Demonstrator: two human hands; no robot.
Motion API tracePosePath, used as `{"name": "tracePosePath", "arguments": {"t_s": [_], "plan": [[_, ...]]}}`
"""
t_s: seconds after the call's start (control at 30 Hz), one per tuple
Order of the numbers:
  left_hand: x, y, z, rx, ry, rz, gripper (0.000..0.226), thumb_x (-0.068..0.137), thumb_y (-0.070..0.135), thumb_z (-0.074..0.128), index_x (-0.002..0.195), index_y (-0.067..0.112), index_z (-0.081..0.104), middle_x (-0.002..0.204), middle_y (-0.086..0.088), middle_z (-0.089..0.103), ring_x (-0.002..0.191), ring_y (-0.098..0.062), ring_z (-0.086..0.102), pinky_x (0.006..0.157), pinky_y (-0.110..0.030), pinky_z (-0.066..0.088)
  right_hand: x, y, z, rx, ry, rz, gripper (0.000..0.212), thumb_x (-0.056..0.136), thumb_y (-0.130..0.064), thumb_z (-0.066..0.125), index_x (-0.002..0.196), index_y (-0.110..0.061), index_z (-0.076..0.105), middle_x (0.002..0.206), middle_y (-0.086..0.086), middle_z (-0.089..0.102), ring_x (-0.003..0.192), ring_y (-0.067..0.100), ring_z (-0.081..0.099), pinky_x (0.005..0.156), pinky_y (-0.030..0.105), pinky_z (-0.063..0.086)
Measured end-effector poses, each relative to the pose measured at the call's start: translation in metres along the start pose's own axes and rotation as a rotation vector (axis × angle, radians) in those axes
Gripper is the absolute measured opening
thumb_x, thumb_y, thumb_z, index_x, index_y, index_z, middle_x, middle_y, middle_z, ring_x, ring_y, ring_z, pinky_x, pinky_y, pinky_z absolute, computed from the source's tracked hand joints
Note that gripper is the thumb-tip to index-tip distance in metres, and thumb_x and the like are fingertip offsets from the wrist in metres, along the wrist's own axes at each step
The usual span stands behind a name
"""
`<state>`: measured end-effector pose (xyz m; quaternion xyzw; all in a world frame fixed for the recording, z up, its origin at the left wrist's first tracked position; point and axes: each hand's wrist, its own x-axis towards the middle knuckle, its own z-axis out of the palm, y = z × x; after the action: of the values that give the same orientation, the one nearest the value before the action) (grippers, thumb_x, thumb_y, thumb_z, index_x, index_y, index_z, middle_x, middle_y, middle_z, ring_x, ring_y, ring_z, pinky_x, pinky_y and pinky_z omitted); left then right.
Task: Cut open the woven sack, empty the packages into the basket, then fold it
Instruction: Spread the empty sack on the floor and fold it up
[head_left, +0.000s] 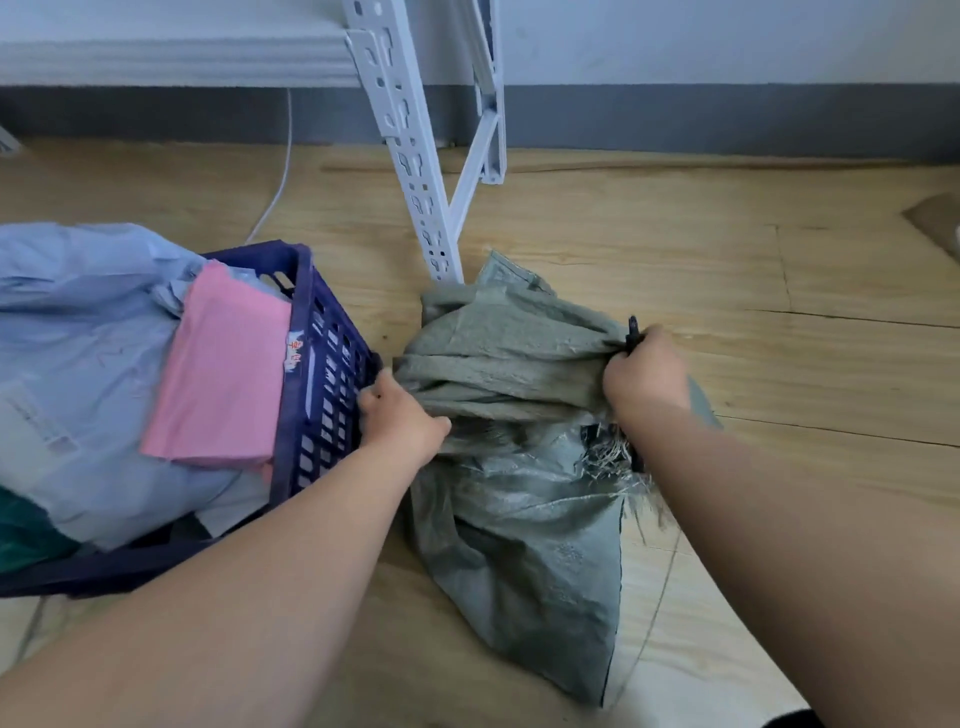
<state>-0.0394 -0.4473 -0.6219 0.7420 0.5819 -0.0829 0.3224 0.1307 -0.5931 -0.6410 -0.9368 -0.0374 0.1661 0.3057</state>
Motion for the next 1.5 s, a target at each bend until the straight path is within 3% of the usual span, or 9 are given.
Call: {"name": "tracePosePath", "arguments": {"t_s": [0.17,0.37,0.5,0.6,0.7,0.9,1.1,1.33,1.5], "plan": [[0.019,0.003,0.026,-0.008,-0.008,-0.054,0.113,0.078,0.028,0.078,0.151,0.031,-0.009,0.152,-0.013,0.029,0.121,-0.035,0.053,0.092,-0.043,0.048,0.024,0.029,-0.040,0.215,0.140,0.121,0.020,0.095,-0.011,0.042,0.113,-0.009,0.052,0.102,0.011,0.062,0.095,0.031,0.059,0.074,0.033,0.042],[0.021,0.051,0.066,-0.279,-0.319,-0.186,0.019,0.100,0.011,0.043,0.117,0.014,0.052,0.103,-0.014,0.061,0.054,-0.021,0.063,0.045,-0.026,0.051,0.059,0.051,-0.077,0.341,0.177,0.155,0.019,0.095,-0.014,0.044,0.111,-0.014,0.055,0.111,0.009,0.064,0.105,0.030,0.062,0.087,0.030,0.046],[0.020,0.119,0.053,-0.361,-0.003,0.069,0.011,0.091,0.019,0.046,0.090,0.014,0.056,0.106,-0.011,0.063,0.087,-0.028,0.061,0.078,-0.035,0.053,0.067,0.058,-0.098,0.390,0.323,0.128,0.024,0.097,-0.012,0.044,0.118,-0.010,0.054,0.114,0.009,0.065,0.109,0.028,0.058,0.083,0.029,0.040],[-0.008,0.180,0.026,-0.269,0.395,0.469,0.022,0.097,0.013,0.038,0.108,0.014,0.057,0.112,-0.009,0.054,0.095,-0.026,0.051,0.079,-0.031,0.038,0.073,0.061,-0.109,0.474,0.397,0.101,0.024,0.097,-0.013,0.047,0.120,-0.012,0.053,0.114,0.006,0.065,0.106,0.025,0.059,0.079,0.025,0.037],[-0.030,0.216,0.016,-0.198,0.646,0.875,0.026,0.091,0.013,0.043,0.111,0.019,0.059,0.123,-0.003,0.051,0.115,-0.019,0.046,0.114,-0.044,0.017,0.079,0.060,-0.132,0.578,0.521,0.088,0.022,0.095,-0.013,0.047,0.116,-0.014,0.053,0.109,0.002,0.064,0.098,0.021,0.058,0.079,0.022,0.035],[-0.036,0.175,0.058,0.098,0.622,1.121,0.024,0.088,0.030,0.042,0.099,0.025,0.063,0.100,0.003,0.058,0.102,-0.023,0.053,0.102,-0.039,0.026,0.085,0.065,-0.207,0.648,0.912,0.021,0.020,0.092,-0.006,0.042,0.103,-0.019,0.053,0.106,-0.008,0.052,0.095,0.005,0.047,0.084,0.007,0.034],[-0.035,0.119,0.115,0.415,-0.303,0.919,0.054,0.093,0.033,0.054,0.142,0.042,0.032,0.119,0.013,0.057,0.112,-0.015,0.054,0.097,-0.030,0.042,0.102,0.113,-0.158,0.031,0.206,0.113,0.037,0.097,-0.023,0.051,0.133,-0.016,0.050,0.145,0.005,0.042,0.122,0.030,0.051,0.094,0.037,0.042],[-0.014,0.106,0.100,0.184,0.428,0.802,0.048,0.087,0.014,0.059,0.133,0.022,0.047,0.133,-0.004,0.047,0.127,-0.026,0.039,0.101,-0.042,0.036,0.096,0.087,-0.120,0.112,0.271,-0.038,0.030,0.092,-0.029,0.060,0.118,-0.015,0.059,0.124,0.009,0.055,0.104,0.027,0.059,0.079,0.032,0.043],[0.013,0.092,0.094,0.485,-0.268,0.560,0.072,0.091,0.030,0.060,0.152,0.026,0.022,0.152,-0.002,0.036,0.138,-0.024,0.037,0.111,-0.034,0.032,0.078,0.039,-0.079,0.156,-0.063,-0.235,0.060,0.081,-0.034,0.074,0.135,-0.019,0.051,0.129,0.005,0.058,0.118,0.024,0.055,0.097,0.035,0.045]]}}
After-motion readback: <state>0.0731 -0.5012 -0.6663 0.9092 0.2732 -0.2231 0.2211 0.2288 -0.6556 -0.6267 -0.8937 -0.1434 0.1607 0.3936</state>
